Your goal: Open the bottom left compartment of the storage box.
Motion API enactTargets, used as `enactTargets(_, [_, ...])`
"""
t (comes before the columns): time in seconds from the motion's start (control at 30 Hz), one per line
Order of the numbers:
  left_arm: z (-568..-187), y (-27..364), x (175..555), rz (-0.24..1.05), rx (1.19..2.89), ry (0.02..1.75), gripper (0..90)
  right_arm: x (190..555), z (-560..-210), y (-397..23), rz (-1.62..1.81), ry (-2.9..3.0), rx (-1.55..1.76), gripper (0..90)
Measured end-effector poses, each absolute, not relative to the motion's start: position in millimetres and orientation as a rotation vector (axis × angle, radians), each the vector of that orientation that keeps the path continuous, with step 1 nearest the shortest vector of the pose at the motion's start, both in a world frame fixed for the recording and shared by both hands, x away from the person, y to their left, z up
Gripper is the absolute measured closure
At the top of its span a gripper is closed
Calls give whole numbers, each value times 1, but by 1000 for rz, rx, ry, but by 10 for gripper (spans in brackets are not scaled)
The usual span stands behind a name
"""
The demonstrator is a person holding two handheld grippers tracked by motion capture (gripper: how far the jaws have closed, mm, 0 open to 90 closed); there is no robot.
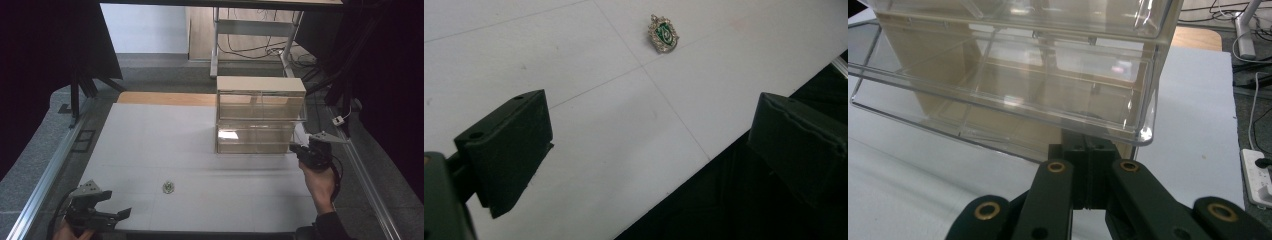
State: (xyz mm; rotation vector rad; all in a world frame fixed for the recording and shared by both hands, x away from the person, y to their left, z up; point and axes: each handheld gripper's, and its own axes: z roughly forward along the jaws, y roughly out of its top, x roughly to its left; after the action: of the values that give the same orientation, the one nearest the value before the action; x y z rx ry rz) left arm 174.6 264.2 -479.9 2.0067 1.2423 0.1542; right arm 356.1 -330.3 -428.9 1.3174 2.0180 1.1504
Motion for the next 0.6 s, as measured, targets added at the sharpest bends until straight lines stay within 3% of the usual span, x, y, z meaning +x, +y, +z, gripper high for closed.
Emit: enactTargets(0.6, [-479,264,174,186,2003,1242,24,371,-412,-331,1212,2002,1329,897])
